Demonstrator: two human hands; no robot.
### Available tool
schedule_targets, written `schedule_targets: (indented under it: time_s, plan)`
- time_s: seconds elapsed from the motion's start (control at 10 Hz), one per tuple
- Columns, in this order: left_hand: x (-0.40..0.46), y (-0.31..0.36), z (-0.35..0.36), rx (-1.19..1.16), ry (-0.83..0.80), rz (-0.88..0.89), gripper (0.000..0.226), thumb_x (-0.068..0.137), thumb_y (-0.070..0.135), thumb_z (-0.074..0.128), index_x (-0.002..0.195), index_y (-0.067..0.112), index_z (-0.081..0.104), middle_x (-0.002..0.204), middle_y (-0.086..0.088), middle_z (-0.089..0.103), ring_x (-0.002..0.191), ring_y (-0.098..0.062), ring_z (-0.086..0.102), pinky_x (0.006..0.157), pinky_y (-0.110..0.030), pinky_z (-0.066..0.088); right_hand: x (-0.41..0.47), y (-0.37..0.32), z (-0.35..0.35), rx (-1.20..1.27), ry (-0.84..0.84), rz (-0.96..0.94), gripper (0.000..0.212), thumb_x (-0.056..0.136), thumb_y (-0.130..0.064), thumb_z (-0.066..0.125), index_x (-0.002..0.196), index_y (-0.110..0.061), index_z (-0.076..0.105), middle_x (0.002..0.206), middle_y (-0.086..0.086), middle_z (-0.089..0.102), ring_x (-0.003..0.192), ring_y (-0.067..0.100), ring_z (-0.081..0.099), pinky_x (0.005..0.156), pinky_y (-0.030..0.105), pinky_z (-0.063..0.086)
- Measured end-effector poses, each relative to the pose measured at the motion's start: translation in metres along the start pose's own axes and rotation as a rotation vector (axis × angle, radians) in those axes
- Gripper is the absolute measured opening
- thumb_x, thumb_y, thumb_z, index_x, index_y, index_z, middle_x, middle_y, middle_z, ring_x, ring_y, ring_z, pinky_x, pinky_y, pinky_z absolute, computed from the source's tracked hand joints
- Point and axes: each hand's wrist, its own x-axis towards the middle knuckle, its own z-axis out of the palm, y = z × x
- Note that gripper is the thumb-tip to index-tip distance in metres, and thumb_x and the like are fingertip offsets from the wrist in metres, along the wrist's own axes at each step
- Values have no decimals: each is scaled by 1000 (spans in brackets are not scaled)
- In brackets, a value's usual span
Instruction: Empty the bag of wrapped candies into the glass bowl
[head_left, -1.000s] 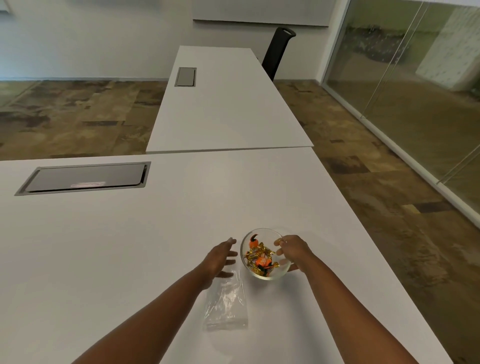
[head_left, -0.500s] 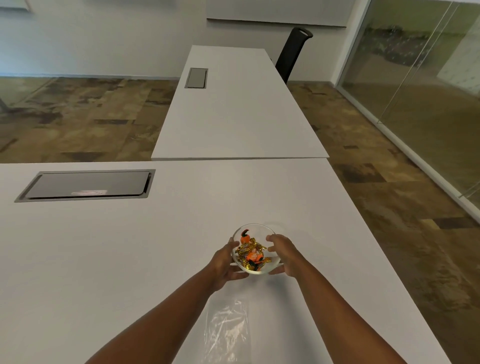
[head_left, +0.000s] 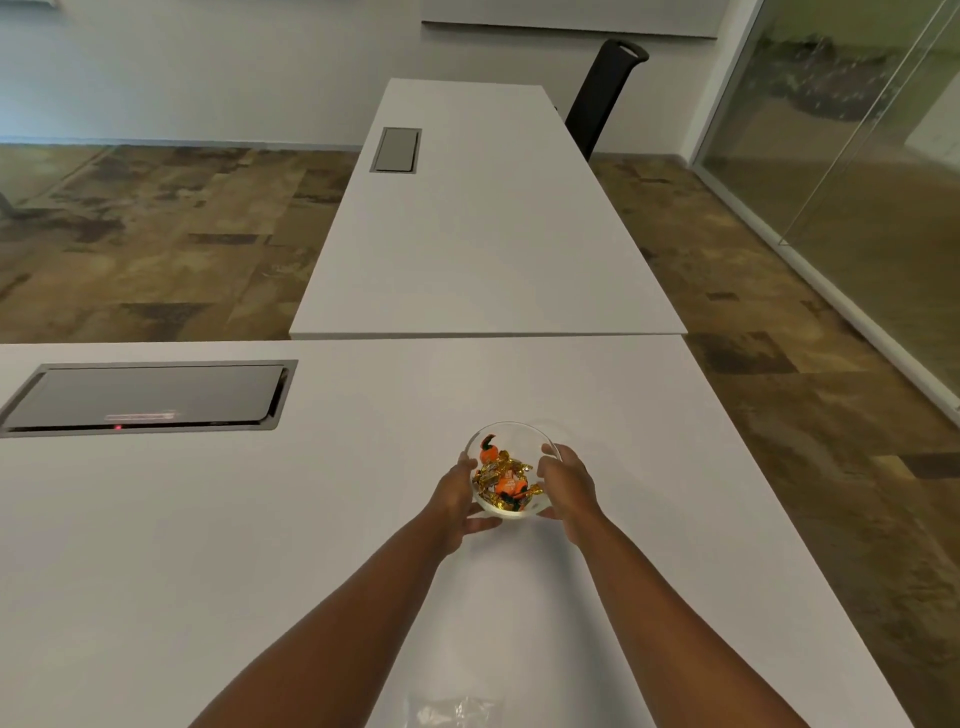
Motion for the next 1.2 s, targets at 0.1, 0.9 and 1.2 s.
schedule_targets:
  time_s: [0.1, 0.9, 1.2]
  plan:
    - [13, 6, 3, 8, 41, -8, 43, 100, 33, 27, 134, 11, 43, 108, -8, 50, 97, -26, 55, 82, -41, 50, 12, -3, 4, 1, 12, 14, 48, 86, -9, 41, 132, -20, 47, 134, 11, 51, 118, 31, 51, 88, 47, 54]
    - [26, 9, 0, 188, 218, -11, 47, 100, 33, 29, 137, 9, 42, 133, -16, 51, 119, -32, 51, 81, -41, 53, 23, -2, 6, -191, -17, 10, 63, 86, -11, 45, 145, -22, 26, 145, 13, 42, 129, 31, 42, 101, 40, 41]
    - [-7, 48, -13, 969, 511, 579, 48, 99, 27, 33, 141, 5, 32, 143, -19, 40, 130, -32, 41, 105, -41, 38, -12, -41, -14, -543, 102, -388, 65, 89, -16, 44, 148, -15, 16, 155, 10, 27, 139, 31, 32, 110, 41, 34]
